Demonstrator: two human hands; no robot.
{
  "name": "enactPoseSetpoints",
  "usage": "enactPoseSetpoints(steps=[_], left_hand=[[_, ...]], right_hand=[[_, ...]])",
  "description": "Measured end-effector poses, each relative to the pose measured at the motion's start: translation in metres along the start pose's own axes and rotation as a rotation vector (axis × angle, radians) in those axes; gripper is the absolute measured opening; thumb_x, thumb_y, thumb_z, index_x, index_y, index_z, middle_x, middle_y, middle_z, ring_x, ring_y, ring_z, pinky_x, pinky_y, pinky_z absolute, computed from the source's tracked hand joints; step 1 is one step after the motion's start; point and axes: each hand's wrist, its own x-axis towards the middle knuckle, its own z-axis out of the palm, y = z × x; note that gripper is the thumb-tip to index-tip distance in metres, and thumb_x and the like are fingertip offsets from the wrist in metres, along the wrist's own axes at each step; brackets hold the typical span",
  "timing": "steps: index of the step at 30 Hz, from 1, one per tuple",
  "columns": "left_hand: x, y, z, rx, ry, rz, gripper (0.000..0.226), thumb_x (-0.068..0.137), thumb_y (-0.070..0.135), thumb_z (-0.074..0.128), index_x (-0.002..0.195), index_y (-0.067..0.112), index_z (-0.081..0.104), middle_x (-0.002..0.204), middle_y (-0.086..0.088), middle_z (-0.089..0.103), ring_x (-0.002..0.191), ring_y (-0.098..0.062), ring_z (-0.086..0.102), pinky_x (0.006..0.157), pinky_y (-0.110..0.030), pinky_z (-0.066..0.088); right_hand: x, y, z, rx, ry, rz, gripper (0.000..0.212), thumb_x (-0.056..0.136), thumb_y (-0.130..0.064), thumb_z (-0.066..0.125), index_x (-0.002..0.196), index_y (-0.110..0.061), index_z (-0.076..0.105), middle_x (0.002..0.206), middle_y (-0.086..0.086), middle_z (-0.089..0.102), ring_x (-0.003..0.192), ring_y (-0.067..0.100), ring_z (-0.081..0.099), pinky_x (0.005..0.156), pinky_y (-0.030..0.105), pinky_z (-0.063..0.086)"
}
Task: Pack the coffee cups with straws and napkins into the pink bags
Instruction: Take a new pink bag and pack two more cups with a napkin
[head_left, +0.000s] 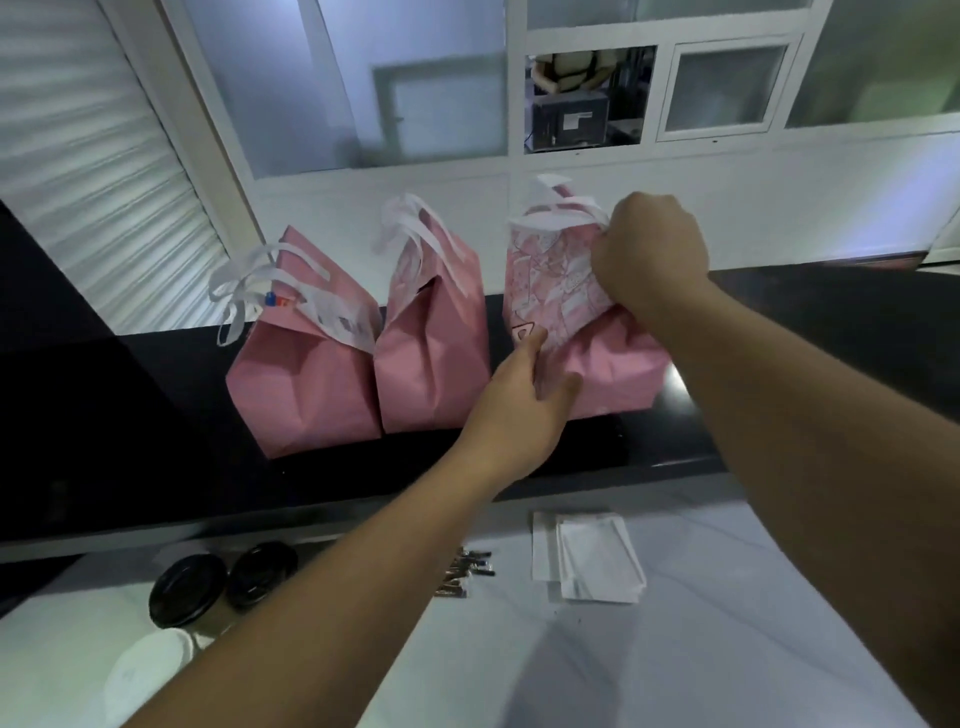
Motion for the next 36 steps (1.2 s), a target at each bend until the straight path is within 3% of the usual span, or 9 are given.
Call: enactPoseSetpoints(steps=[8,11,14,18,23,26,28,31,36], left_hand=[[0.017,-0.022,-0.001,0.04,0.068,-0.065,0.068,0.106,0.041,0.055,0.164,0.027,0.025,0.165,0.002,0.04,0.146,-0.017,0.042,0.105,-0.023,0.031],[0.015,-0.027,-0.005,0.055,0.043,-0.09,0.069,0.104,0.043,0.057,0.164,0.029,0.025,0.165,0.001,0.039,0.145,-0.02,0.043,0.103,-0.025,0.033],[0.009,-0.029,-0.01,0.085,0.05,-0.084,0.066,0.103,0.039,0.058,0.162,0.028,0.03,0.163,-0.001,0.042,0.144,-0.021,0.045,0.105,-0.026,0.035],[-0.009,-0.023,-0.019,0.115,0.065,-0.005,0.061,0.101,0.035,0.057,0.157,0.025,0.038,0.157,0.002,0.048,0.136,-0.014,0.049,0.102,-0.023,0.035],[-0.037,-0.016,-0.024,0.169,0.028,0.047,0.06,0.099,0.037,0.059,0.156,0.026,0.04,0.155,0.002,0.048,0.138,-0.018,0.048,0.102,-0.025,0.034],[-0.052,-0.009,-0.015,0.312,-0.01,0.123,0.058,0.101,0.036,0.057,0.155,0.023,0.041,0.155,0.0,0.046,0.14,-0.021,0.045,0.107,-0.034,0.039],[-0.062,-0.006,-0.002,0.394,-0.057,0.153,0.056,0.101,0.035,0.057,0.153,0.021,0.043,0.155,-0.001,0.045,0.14,-0.026,0.044,0.112,-0.042,0.041],[-0.079,-0.003,0.026,0.51,-0.157,0.178,0.062,0.1,0.048,0.054,0.155,0.023,0.04,0.159,0.0,0.041,0.139,-0.029,0.043,0.11,-0.048,0.043],[-0.122,0.006,0.081,0.618,-0.297,0.263,0.068,0.101,0.057,0.049,0.157,0.023,0.036,0.162,0.001,0.038,0.142,-0.028,0.042,0.109,-0.047,0.043]], right_hand=[[0.019,-0.021,0.051,0.111,-0.097,0.023,0.026,0.092,-0.019,0.057,0.068,-0.013,0.049,0.075,0.008,0.058,0.072,0.033,0.06,0.061,0.034,0.042],[0.016,-0.019,0.049,0.08,-0.142,0.029,0.03,0.092,-0.029,0.059,0.068,-0.014,0.047,0.069,0.003,0.051,0.068,0.03,0.056,0.06,0.032,0.042],[0.01,-0.017,0.036,0.044,-0.159,0.003,0.032,0.092,-0.033,0.057,0.068,-0.014,0.048,0.067,0.002,0.05,0.056,0.022,0.048,0.049,0.025,0.029],[-0.015,-0.015,0.006,0.012,-0.101,-0.058,0.026,0.091,-0.034,0.057,0.077,-0.012,0.058,0.073,0.003,0.058,0.063,0.025,0.055,0.049,0.025,0.031],[-0.081,0.002,-0.018,-0.005,-0.08,-0.106,0.021,0.09,-0.035,0.054,0.081,-0.018,0.061,0.076,0.001,0.062,0.06,0.017,0.056,0.048,0.026,0.037],[-0.138,0.024,-0.016,-0.03,-0.134,-0.095,0.022,0.091,-0.035,0.051,0.092,-0.016,0.062,0.085,0.003,0.064,0.07,0.023,0.061,0.058,0.034,0.051],[-0.177,0.044,-0.015,-0.06,-0.163,-0.039,0.023,0.091,-0.035,0.052,0.096,-0.015,0.063,0.091,0.006,0.064,0.078,0.029,0.061,0.067,0.039,0.055],[-0.233,0.076,-0.018,-0.105,-0.205,0.076,0.019,0.093,-0.031,0.049,0.099,-0.017,0.061,0.094,0.007,0.067,0.082,0.034,0.062,0.066,0.04,0.054],[-0.317,0.127,-0.042,-0.183,-0.268,0.239,0.035,0.098,-0.039,0.049,0.129,-0.022,0.052,0.113,0.003,0.068,0.101,0.031,0.061,0.078,0.041,0.052]])
